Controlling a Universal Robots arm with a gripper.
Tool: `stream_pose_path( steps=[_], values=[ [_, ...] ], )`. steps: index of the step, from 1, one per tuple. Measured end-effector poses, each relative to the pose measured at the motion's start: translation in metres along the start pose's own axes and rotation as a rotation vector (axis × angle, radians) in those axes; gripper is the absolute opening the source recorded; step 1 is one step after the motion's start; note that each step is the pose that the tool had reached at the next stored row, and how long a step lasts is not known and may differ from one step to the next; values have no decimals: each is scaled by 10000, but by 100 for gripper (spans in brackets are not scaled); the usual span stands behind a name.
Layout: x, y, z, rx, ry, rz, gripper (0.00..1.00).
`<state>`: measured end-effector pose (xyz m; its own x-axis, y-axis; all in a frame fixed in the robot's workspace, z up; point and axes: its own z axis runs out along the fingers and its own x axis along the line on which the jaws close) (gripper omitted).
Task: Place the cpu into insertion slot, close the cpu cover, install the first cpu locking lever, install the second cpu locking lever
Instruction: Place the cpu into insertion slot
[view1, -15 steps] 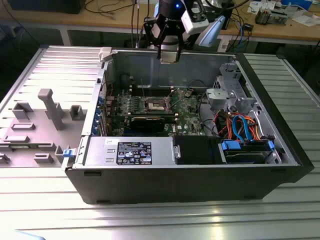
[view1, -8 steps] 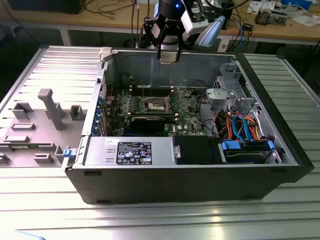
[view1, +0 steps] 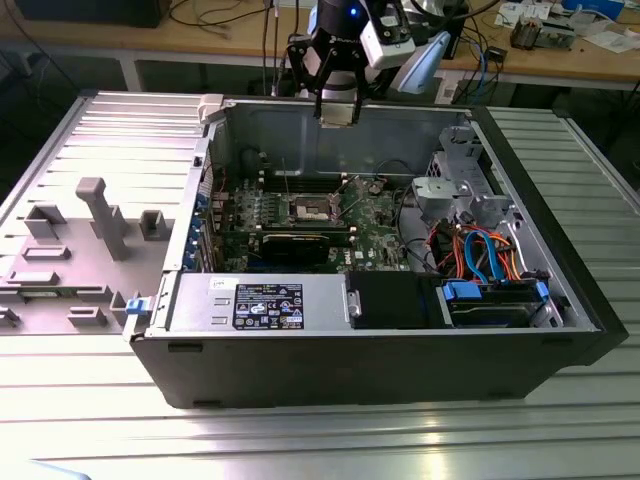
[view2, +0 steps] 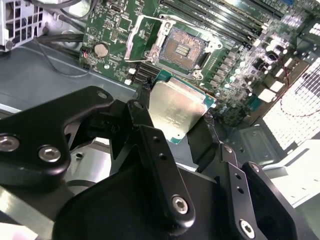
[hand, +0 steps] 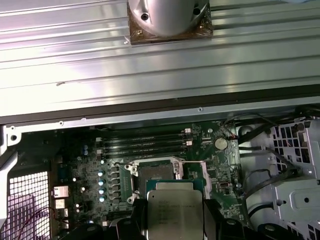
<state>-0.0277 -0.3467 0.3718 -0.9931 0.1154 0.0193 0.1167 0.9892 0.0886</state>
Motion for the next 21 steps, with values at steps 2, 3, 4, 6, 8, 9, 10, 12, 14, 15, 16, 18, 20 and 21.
stream_pose_path(
  steps=[2, 3, 4, 6, 8, 9, 10, 12, 14, 15, 16, 18, 20, 21],
  values=[
    [0, 0, 1, -4, -15, 184, 55],
    [0, 0, 1, -4, -16, 186, 55],
    [0, 0, 1, -4, -16, 187, 55],
    [0, 0, 1, -3, -16, 187, 55],
    [0, 0, 0, -3, -16, 187, 55],
    [0, 0, 1, -4, -17, 189, 55],
    [0, 0, 1, -4, -19, 220, 55],
    [0, 0, 1, -6, -29, 325, 55],
    [0, 0, 1, -9, -41, 473, 55],
    [0, 0, 1, -10, -46, 529, 55],
    [0, 0, 1, -10, -48, 548, 55],
    [0, 0, 1, -10, -49, 551, 55],
    [0, 0, 1, -10, -48, 551, 55],
    [0, 0, 1, -11, -49, 551, 55]
  ],
)
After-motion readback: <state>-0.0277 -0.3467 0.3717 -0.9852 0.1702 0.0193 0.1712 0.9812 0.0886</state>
